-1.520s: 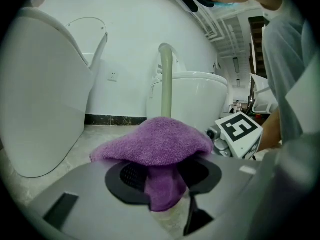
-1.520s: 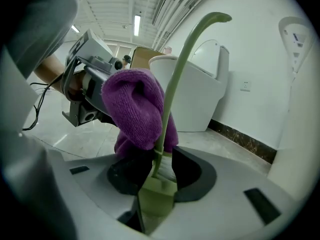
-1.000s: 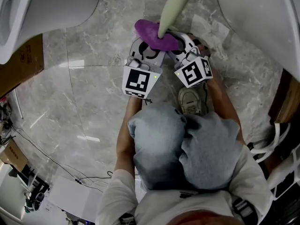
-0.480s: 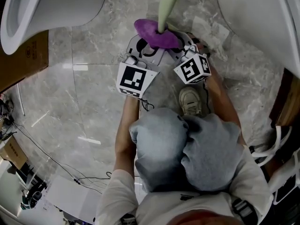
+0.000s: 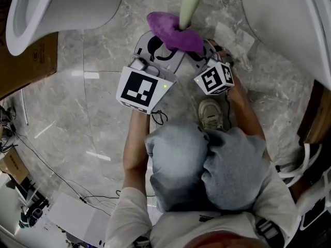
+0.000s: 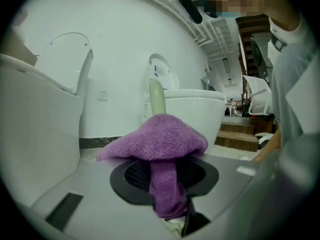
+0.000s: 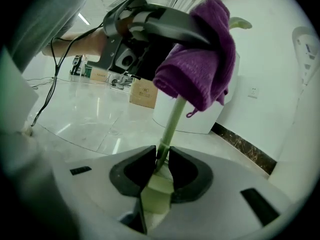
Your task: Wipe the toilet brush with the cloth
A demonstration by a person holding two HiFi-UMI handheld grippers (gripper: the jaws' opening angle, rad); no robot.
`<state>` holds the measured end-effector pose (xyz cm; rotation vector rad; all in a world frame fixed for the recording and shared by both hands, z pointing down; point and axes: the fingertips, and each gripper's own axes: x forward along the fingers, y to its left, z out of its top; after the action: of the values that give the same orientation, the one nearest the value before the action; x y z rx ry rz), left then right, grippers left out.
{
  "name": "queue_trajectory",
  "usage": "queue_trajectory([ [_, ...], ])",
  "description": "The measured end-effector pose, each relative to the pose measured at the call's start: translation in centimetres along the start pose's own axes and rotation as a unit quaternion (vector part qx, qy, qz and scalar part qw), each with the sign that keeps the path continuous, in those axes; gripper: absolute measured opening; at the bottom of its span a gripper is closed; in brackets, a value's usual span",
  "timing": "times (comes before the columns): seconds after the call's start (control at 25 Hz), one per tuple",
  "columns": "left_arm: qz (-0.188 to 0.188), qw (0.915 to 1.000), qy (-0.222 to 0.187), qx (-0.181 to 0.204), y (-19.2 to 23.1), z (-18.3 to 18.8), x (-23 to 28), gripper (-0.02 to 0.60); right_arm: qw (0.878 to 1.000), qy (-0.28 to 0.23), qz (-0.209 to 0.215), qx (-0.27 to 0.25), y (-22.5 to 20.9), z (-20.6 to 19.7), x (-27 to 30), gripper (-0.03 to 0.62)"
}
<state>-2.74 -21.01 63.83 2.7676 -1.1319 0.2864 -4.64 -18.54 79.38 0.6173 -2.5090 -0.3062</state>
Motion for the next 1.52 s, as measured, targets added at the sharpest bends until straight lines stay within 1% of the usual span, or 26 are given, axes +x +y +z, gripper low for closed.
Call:
queue_trajectory([
  [0.12, -0.002, 0.9998, -0.014, -0.011, 0.2, 2.1, -0.2, 0.129, 1.0, -0.001, 0.001, -0.001, 0.1, 0.0, 0.1, 0.075],
  [0.36, -0.015, 0.9995, -0.027, -0.008, 1.0, 6.0, 0.2, 0.153, 1.0, 0.001, 0.003, -0.001, 0.1, 0.0, 0.1, 0.075],
  [0.48, -0.021, 0.9992, -0.034, -0.003, 1.2, 7.3, 0.4, 0.164, 1.0, 0.0, 0.004, -0.001, 0.1, 0.0, 0.2, 0.075],
  [0.8, -0.03, 0.997, -0.069, -0.018, 1.5, 10.8, 0.7, 0.173, 1.0, 0.002, 0.005, -0.003, 0.2, 0.0, 0.3, 0.075],
  [0.88, -0.029, 0.9969, -0.072, -0.008, 1.7, 11.3, 0.8, 0.173, 1.0, 0.003, 0.006, -0.002, 0.3, 0.0, 0.3, 0.075],
  [1.0, -0.023, 0.9973, -0.069, 0.015, 1.5, 10.8, 0.8, 0.173, 1.0, 0.003, 0.007, -0.003, 0.3, 0.0, 0.3, 0.075],
  [1.08, -0.024, 0.9975, -0.064, 0.018, 1.1, 9.9, 0.8, 0.169, 1.0, 0.003, 0.006, -0.004, 0.2, 0.0, 0.3, 0.074],
  [1.2, -0.026, 0.998, -0.056, 0.011, 0.7, 8.1, 0.8, 0.164, 1.0, 0.001, 0.006, -0.005, 0.2, 0.0, 0.3, 0.074],
  [1.4, -0.024, 0.9994, -0.024, -0.001, 0.6, 3.5, 0.4, 0.135, 1.0, 0.0, 0.005, -0.005, 0.2, 0.0, 0.3, 0.074],
  [1.52, -0.018, 0.9996, -0.018, -0.011, 0.7, 1.2, 0.3, 0.124, 1.0, -0.001, 0.004, -0.006, 0.1, 0.0, 0.3, 0.074],
])
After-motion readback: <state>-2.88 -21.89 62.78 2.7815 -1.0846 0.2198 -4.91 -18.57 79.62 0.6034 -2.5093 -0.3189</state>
